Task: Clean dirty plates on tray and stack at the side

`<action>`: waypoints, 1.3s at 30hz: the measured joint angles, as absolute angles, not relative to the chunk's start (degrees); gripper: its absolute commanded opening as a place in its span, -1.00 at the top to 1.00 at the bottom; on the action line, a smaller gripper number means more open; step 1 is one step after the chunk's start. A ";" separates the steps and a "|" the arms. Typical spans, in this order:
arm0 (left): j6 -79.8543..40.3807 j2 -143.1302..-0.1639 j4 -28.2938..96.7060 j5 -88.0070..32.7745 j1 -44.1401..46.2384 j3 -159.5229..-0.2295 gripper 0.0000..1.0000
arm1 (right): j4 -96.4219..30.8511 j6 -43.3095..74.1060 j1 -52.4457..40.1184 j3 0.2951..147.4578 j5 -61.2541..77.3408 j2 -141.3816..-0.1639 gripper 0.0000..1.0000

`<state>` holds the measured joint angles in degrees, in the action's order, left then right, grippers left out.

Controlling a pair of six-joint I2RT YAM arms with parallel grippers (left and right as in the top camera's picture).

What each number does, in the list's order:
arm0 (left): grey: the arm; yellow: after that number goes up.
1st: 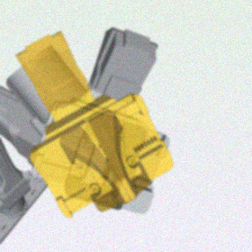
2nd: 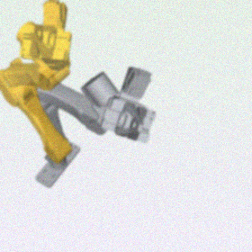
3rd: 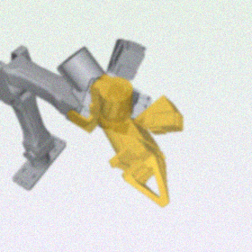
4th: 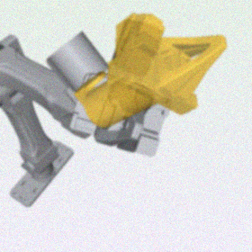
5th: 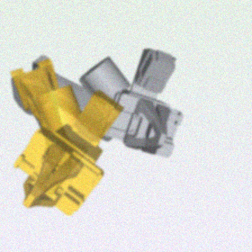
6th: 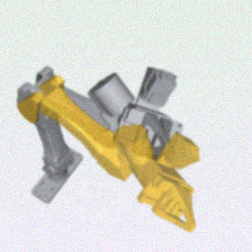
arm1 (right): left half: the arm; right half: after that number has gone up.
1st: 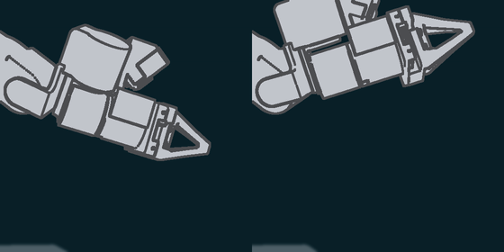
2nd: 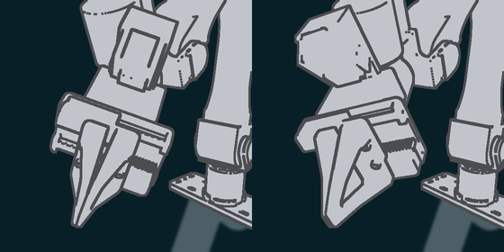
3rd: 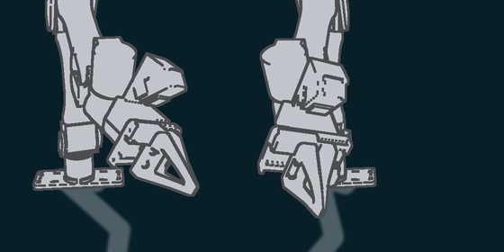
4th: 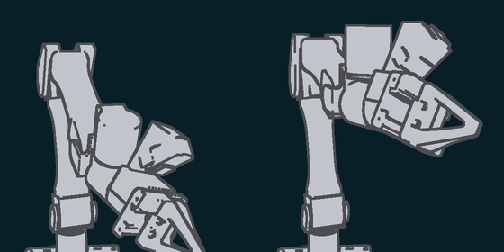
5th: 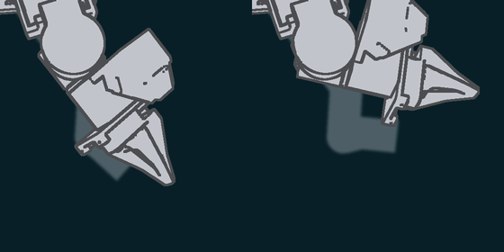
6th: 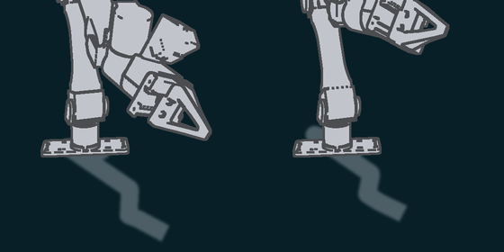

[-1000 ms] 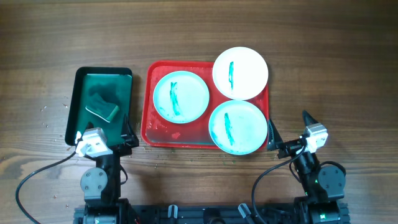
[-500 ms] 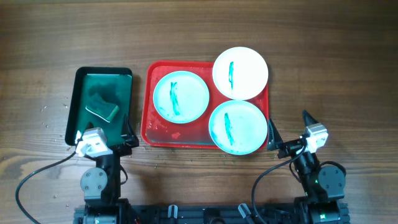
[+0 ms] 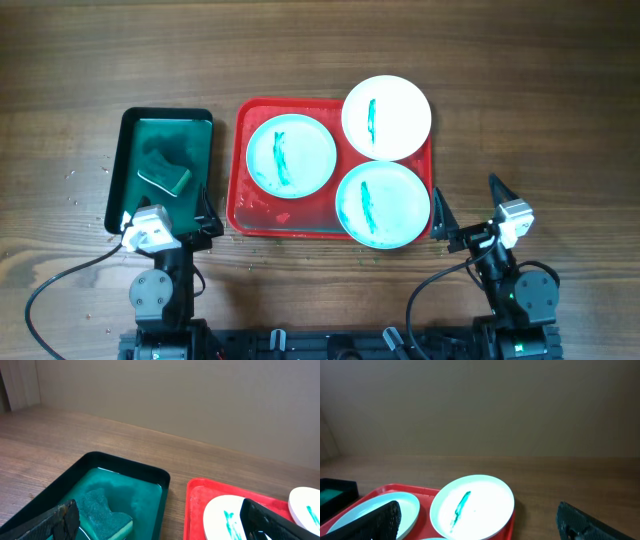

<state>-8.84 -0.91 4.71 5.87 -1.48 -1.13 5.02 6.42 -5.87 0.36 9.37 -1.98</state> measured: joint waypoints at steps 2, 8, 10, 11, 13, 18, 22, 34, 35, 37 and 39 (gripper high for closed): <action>-8.84 -0.91 4.71 5.87 -1.48 -1.13 -1.00 | 5.21 6.42 -5.87 0.36 9.41 -1.98 -0.99; -8.84 -0.91 6.59 5.89 -1.48 -1.91 -1.00 | 8.82 6.42 -5.87 0.36 9.41 -2.04 -1.00; -8.84 -0.93 7.33 5.89 -1.48 -2.48 -1.00 | 9.98 6.39 -5.87 0.36 9.41 -2.04 -1.00; -8.84 -1.26 7.60 5.89 -1.48 -3.16 -1.00 | 10.52 6.42 -5.87 0.36 9.41 -2.28 -0.99; -8.82 -2.39 8.43 5.89 -1.48 -4.84 -1.00 | 11.27 6.39 -5.87 0.43 9.41 -3.49 -0.99; -8.84 -9.39 8.78 5.87 -1.48 -13.06 -1.00 | 13.04 5.74 -5.87 3.70 9.41 -9.56 -0.99; -9.30 -16.23 12.86 3.66 -1.48 -21.93 -1.00 | 13.52 5.45 -5.87 10.00 10.70 -16.45 -0.99; -18.63 -51.03 38.35 -3.64 -1.48 -63.57 -1.00 | -4.99 6.81 -5.87 47.68 28.47 -51.70 -0.99; -18.83 -53.91 40.99 -4.08 -1.48 -66.76 -1.00 | -9.78 7.07 -5.87 51.75 30.33 -54.74 -1.00; -19.29 -62.26 48.36 -5.98 -1.48 -75.26 -1.00 | -17.23 7.33 -5.87 59.86 33.69 -61.08 -0.99; -19.44 -67.13 50.39 -8.14 -1.48 -78.70 -1.00 | -26.39 7.42 -5.87 67.00 36.45 -66.61 -0.99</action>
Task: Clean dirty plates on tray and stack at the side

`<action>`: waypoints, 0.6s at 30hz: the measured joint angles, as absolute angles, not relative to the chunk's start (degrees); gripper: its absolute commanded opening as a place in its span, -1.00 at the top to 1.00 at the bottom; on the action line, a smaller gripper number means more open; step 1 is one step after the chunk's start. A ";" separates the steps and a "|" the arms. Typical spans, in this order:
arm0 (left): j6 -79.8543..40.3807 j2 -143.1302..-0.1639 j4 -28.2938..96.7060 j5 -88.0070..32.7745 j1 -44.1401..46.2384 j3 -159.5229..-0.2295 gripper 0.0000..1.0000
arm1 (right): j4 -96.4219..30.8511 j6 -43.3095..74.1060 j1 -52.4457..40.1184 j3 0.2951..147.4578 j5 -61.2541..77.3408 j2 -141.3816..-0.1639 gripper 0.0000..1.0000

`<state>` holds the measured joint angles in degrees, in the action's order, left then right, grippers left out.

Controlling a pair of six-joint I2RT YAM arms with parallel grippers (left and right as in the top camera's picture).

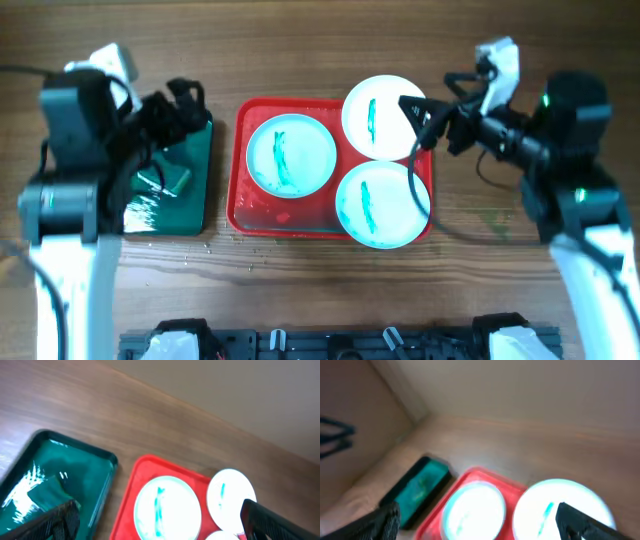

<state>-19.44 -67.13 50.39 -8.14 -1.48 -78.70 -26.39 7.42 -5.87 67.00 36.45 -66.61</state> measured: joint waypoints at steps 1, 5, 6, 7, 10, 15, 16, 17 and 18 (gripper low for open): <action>-19.46 -70.15 51.35 -10.04 -1.48 -79.96 -1.00 | -29.02 7.46 -5.87 69.82 37.41 -69.17 -0.99; -19.68 -79.26 56.99 -13.23 -1.48 -80.34 -1.00 | -37.85 6.02 -5.87 76.36 39.53 -77.49 -0.99; -19.68 -81.17 58.41 -13.50 -1.48 -80.36 -1.00 | -38.15 5.93 -5.87 76.55 39.40 -78.98 -0.99; -19.68 -83.07 59.64 -13.69 -1.48 -80.36 -1.00 | -38.41 5.93 -5.87 76.55 39.38 -80.23 -0.99; -19.68 -86.85 60.20 -14.09 -1.48 -80.34 -0.99 | -38.61 7.22 -5.98 76.55 39.33 -83.92 -0.78; -21.80 -88.16 60.58 -12.86 -1.52 -80.42 -0.89 | -41.89 9.67 -11.86 78.26 33.08 -91.18 -0.59; -23.00 -88.16 61.14 -11.81 -1.63 -80.44 -0.88 | -43.97 10.15 -13.52 79.59 31.20 -92.84 -0.58; -24.21 -88.16 62.63 -10.26 -1.69 -80.53 -0.87 | -45.56 10.61 -15.53 81.43 28.93 -95.15 -0.52; -25.80 -88.16 64.23 -7.88 -1.93 -80.53 -0.87 | -47.31 10.90 -18.61 84.49 25.82 -99.15 -0.44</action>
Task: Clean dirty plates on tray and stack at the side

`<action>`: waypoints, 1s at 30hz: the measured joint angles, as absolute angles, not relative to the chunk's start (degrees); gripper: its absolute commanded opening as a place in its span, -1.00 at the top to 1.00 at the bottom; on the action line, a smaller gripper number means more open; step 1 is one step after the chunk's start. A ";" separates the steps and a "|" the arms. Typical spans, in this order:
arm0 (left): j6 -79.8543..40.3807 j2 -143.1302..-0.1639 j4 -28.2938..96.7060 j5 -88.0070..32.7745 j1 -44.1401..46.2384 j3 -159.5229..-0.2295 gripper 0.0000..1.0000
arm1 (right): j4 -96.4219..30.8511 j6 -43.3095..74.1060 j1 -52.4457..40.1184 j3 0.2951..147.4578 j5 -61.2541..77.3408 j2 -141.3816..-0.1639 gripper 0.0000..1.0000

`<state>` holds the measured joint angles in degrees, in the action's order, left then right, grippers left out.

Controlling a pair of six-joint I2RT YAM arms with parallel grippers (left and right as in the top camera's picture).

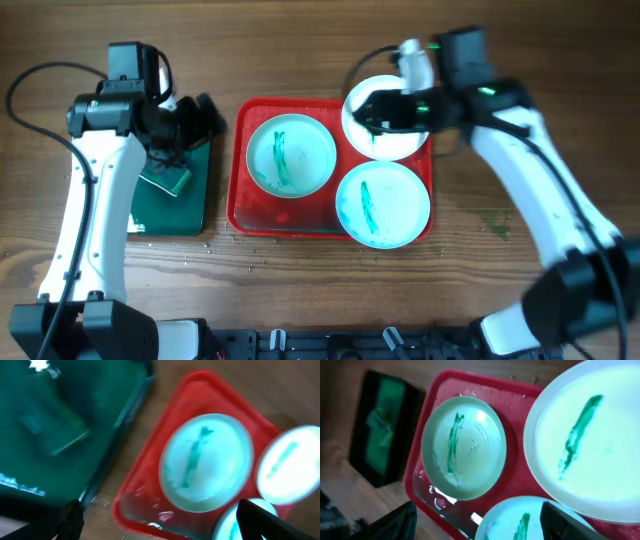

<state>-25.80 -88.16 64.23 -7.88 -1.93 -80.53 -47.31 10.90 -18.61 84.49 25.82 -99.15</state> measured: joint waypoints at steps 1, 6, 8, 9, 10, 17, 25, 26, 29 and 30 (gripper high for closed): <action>-26.76 -88.16 64.71 -6.39 -2.04 -80.53 -0.89 | -48.56 11.25 -20.62 86.63 23.79 -101.78 -0.38; -29.12 -88.16 64.49 -2.17 -2.28 -80.53 -0.88 | -50.13 13.72 -27.70 91.72 15.75 -112.40 -0.11; -29.47 -88.16 64.27 -1.45 -2.28 -80.53 -0.83 | -50.33 15.84 -29.50 91.77 12.75 -116.20 -0.07; -29.45 -88.16 64.29 -1.30 -2.28 -80.53 -0.82 | -50.13 16.88 -30.06 91.77 11.53 -117.86 -0.03; -29.47 -88.16 64.29 -1.15 -2.28 -80.53 -0.79 | -49.67 17.47 -30.41 91.77 10.72 -119.13 0.02; -29.47 -88.16 64.82 0.25 -2.28 -80.53 -0.54 | -47.24 22.09 -30.72 91.77 7.70 -123.74 0.49; -35.90 -88.16 66.89 5.13 -2.68 -79.85 -0.49 | -45.45 26.04 -31.88 91.77 7.44 -124.53 0.92; -36.51 -88.16 66.83 5.39 -3.01 -79.48 -0.49 | -45.36 26.44 -32.16 91.77 7.42 -124.66 0.91; -37.74 -88.16 66.61 6.20 -5.45 -77.30 -0.43 | -45.10 27.20 -32.77 91.77 7.46 -124.79 0.91; -37.91 -88.16 66.37 6.24 -6.26 -76.60 -0.40 | -45.08 27.24 -32.86 91.77 7.46 -124.81 0.91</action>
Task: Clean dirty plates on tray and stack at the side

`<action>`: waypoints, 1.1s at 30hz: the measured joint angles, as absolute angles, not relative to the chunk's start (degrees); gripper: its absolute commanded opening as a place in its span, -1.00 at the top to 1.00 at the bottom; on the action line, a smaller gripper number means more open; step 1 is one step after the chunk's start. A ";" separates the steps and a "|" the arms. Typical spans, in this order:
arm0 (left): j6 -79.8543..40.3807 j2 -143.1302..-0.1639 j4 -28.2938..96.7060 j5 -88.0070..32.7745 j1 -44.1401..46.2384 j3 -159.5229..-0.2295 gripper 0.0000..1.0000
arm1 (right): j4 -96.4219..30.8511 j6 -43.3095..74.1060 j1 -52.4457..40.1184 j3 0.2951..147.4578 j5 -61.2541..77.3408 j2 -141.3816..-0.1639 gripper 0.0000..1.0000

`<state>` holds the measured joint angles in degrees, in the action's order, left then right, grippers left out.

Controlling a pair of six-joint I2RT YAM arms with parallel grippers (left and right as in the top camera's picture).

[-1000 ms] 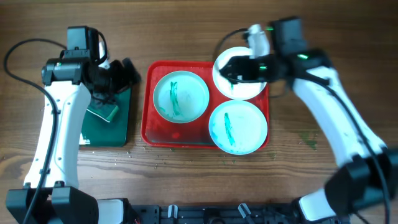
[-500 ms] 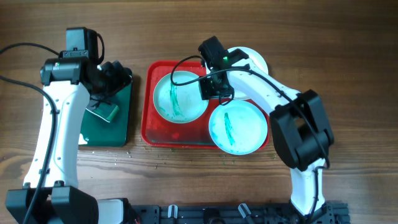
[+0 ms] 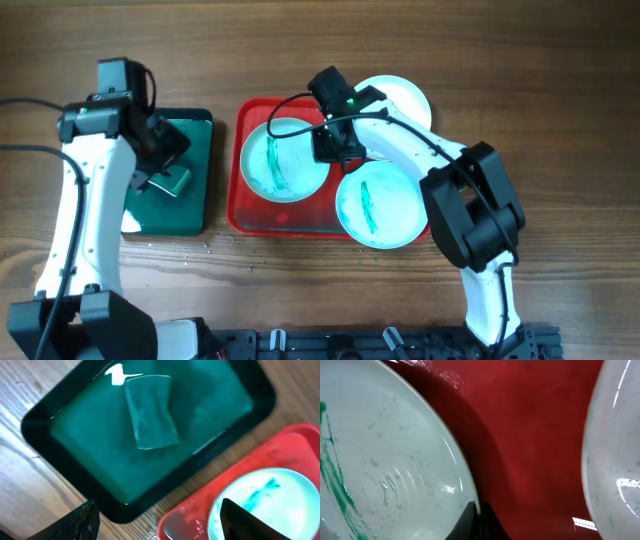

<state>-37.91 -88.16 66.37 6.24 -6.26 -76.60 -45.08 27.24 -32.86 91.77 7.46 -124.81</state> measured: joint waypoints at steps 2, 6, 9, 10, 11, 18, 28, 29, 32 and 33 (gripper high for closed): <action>-38.28 -88.16 65.21 6.46 -7.55 -74.70 -0.37 | -44.95 27.18 -32.86 91.77 7.49 -124.84 0.91; -38.54 -88.14 60.42 7.94 -8.01 -68.10 -0.32 | -44.69 26.76 -32.86 91.77 7.53 -124.84 0.91; -38.52 -88.16 53.78 10.13 -8.01 -62.59 -0.23 | -44.51 26.00 -32.86 91.77 7.66 -124.84 0.91; -38.33 -88.18 50.37 10.70 -8.01 -60.73 -0.13 | -44.21 25.63 -32.86 91.77 7.75 -124.84 0.92; -38.20 -88.20 47.97 11.07 -8.01 -59.27 0.08 | -43.99 25.34 -32.86 91.77 7.88 -124.84 0.91; -36.75 -88.23 31.29 12.32 -8.01 -52.82 0.47 | -40.73 23.70 -33.21 91.77 9.08 -125.36 0.91; -37.21 -99.39 21.85 17.63 -7.99 -52.27 0.42 | -40.18 22.22 -33.61 91.77 9.10 -125.40 0.91; -37.23 -100.55 21.15 17.58 -7.99 -52.27 0.41 | -40.18 22.20 -33.61 91.77 9.10 -125.40 0.92; -37.21 -102.02 18.61 17.34 -7.99 -52.27 0.55 | -40.16 22.20 -33.61 91.77 8.95 -125.40 0.91; -37.21 -102.26 17.67 17.32 -8.01 -52.29 0.79 | -40.16 22.20 -33.61 91.77 8.95 -125.40 0.91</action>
<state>-37.21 -102.26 17.67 17.32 -8.01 -52.29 -40.16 22.20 -33.61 91.77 8.95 -125.40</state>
